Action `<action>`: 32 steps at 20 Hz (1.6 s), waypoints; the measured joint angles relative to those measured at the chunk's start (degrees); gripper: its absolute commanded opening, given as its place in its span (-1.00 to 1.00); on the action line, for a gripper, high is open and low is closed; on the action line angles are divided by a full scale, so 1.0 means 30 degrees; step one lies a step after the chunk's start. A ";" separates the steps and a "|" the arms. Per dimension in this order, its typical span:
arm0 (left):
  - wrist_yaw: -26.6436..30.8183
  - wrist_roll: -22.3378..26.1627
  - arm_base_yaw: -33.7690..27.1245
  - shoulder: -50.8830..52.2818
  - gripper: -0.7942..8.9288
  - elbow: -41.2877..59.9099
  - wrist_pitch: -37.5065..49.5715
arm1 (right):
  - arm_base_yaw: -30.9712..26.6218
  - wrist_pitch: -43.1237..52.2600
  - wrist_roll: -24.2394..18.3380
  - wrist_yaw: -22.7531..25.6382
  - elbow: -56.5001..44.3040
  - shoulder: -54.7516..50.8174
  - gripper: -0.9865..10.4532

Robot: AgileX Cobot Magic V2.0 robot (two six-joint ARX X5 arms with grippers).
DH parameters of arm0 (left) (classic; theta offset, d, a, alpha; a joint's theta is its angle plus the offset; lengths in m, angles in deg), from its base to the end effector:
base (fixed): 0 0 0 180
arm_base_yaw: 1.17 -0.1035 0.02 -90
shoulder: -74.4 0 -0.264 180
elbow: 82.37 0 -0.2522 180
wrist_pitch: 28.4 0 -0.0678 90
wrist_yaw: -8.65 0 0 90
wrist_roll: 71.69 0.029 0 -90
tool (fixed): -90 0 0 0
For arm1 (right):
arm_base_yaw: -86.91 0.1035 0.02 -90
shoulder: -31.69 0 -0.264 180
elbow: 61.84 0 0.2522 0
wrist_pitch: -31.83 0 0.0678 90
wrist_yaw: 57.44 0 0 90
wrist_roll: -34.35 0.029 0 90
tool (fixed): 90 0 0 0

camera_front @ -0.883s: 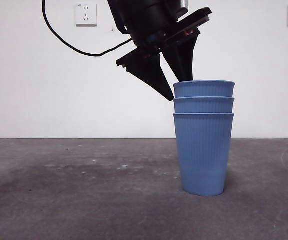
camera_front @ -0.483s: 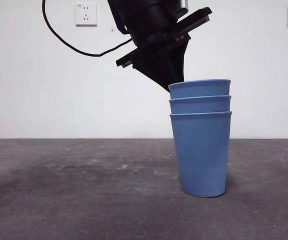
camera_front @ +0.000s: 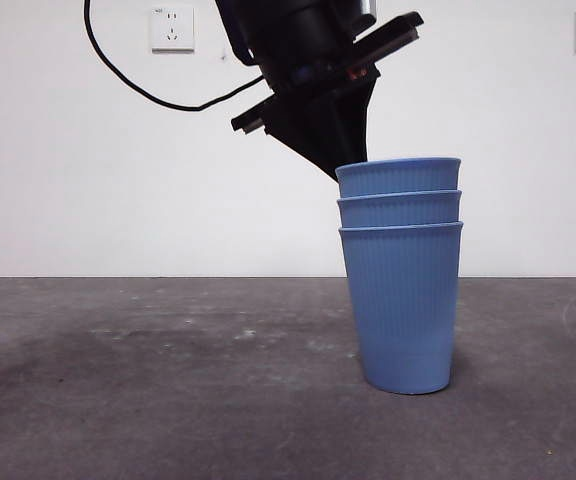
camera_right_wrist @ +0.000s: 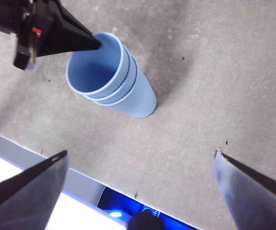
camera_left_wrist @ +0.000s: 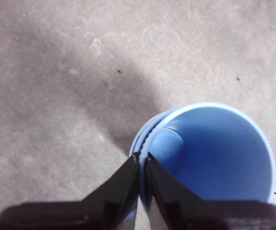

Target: Pick up the cup on the top,put the cup on the left,pick up the cup in the middle,put the cup on the right

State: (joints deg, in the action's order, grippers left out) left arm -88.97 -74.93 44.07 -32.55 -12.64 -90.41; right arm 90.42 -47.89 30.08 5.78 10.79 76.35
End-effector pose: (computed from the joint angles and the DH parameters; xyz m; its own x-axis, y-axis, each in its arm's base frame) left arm 0.2782 -0.2860 0.2882 0.2685 -0.4591 -0.8468 0.7171 0.6822 -0.1425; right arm 0.1120 0.0200 0.3338 0.5241 0.4836 -0.7011 -0.3905 0.8680 0.3068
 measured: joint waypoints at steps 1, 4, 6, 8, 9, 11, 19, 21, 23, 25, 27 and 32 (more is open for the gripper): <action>0.0000 -0.0007 0.0000 0.0022 -0.85 -0.0262 -0.0146 | 0.0000 0.0000 0.0000 0.0000 0.0000 0.0000 0.05; -0.0007 0.0000 0.0000 0.0197 -0.85 -0.1384 -0.0816 | 0.0000 -0.0007 0.0000 0.0000 0.0000 0.0000 0.05; 0.0000 0.0007 0.0000 0.0219 -0.85 -0.1967 -0.1523 | 0.0000 0.0000 0.0000 0.0000 0.0000 0.0000 0.05; 0.0000 0.0015 0.0000 0.0219 -0.85 -0.2572 -0.2455 | 0.0000 0.0000 0.0000 0.0000 0.0000 0.0000 0.05; 0.0000 0.0029 0.0000 0.0219 -0.85 -0.2936 -0.2914 | 0.0000 0.0000 0.0000 0.0000 0.0000 0.0000 0.05; 0.0007 0.0197 0.0000 0.0313 -0.85 -0.3883 -0.3789 | 0.0000 0.0058 0.0000 0.0000 0.0000 0.0000 0.05; 0.0947 0.1035 -0.0226 0.1953 -0.85 -0.7264 -0.6003 | 0.0000 0.0299 0.0000 -0.0007 0.0000 0.0248 0.05; 0.2310 0.1348 -0.0889 0.2310 -0.85 -0.7300 -0.6594 | 0.0000 0.0299 0.0000 -0.0007 0.0000 0.0255 0.05; 0.2368 0.1501 -0.2164 0.2616 -0.85 -0.7300 -0.7053 | 0.0000 0.0299 0.0000 0.0000 0.0000 0.0255 0.05; 0.2339 0.1690 -0.3657 0.2834 -0.85 -0.7300 -0.7410 | 0.0000 0.0306 0.0000 -0.0007 0.0000 0.0255 0.05; 0.1581 0.1880 -0.5253 0.2863 -0.85 -0.7278 -0.7606 | 0.0000 0.0306 0.0000 -0.0007 0.0000 0.0328 0.05; -0.0342 0.2062 -0.7869 0.2871 -0.85 -0.5340 -0.6040 | 0.0000 0.0852 0.0000 -0.0007 0.0000 0.1107 0.05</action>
State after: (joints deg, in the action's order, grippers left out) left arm -90.00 -68.75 20.46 -23.94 -28.66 -108.53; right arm 90.42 -45.33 30.08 5.76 10.79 79.67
